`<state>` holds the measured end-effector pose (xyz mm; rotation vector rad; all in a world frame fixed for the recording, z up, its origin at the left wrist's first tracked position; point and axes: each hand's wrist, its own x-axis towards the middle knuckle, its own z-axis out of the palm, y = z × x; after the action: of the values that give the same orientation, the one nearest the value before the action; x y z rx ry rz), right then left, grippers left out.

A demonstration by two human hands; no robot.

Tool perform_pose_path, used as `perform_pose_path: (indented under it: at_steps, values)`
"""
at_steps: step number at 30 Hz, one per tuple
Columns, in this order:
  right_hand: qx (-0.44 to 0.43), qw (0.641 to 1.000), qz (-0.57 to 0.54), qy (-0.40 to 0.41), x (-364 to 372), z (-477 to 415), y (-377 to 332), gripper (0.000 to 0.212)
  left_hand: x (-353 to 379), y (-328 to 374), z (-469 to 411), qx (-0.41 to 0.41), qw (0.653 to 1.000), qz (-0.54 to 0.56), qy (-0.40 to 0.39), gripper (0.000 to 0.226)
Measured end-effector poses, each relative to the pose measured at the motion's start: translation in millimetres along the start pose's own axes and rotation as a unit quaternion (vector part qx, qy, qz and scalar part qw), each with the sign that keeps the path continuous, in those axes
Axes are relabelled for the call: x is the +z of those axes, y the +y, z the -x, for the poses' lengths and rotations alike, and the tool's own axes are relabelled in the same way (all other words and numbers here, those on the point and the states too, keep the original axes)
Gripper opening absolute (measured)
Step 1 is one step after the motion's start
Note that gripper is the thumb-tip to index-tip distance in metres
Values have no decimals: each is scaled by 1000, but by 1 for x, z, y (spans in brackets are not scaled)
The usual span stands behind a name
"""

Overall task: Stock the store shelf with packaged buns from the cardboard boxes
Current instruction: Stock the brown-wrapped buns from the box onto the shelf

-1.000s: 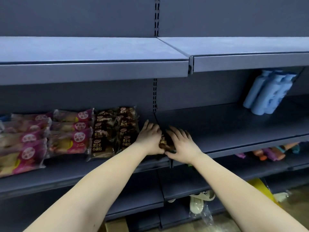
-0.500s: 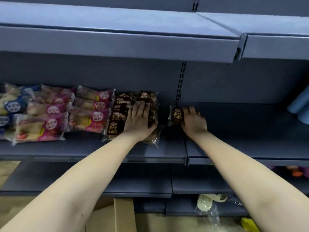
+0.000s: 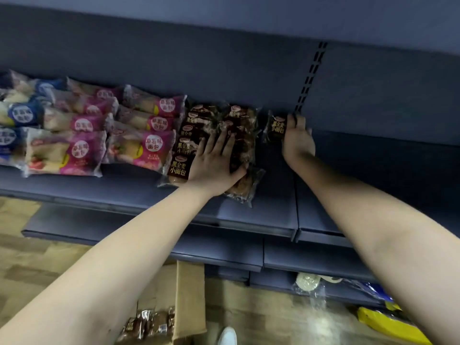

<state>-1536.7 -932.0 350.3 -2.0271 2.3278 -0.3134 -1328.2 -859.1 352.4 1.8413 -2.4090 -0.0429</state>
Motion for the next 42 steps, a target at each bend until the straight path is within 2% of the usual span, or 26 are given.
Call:
perform_pose_path:
  at_steps: [5, 9, 20, 27, 34, 40, 42]
  values:
    - [-13, 998, -57, 36, 11, -11, -17, 81, 4, -1, 0, 1, 1000, 0, 3, 80]
    - [11, 993, -112, 41, 15, -9, -23, 82, 4, 0, 0, -2, 1000, 4, 2, 79]
    - [6, 994, -91, 59, -8, 28, -15, 80, -3, 5, 0, -3, 1000, 1, -15, 74]
    - [-7, 989, -107, 101, -35, 49, -32, 75, -20, 4, 17, -32, 998, 15, 46, 67]
    - [-117, 965, -175, 155, -50, 69, -110, 65, -45, -55, 57, -89, 992, 16, 93, 65]
    - [-210, 947, -217, 107, -43, 114, -227, 58, -62, -129, 117, -139, 983, -27, 118, 80]
    - [-264, 939, -202, 89, -39, 132, -265, 57, -70, -159, 140, -168, 977, -39, 126, 75]
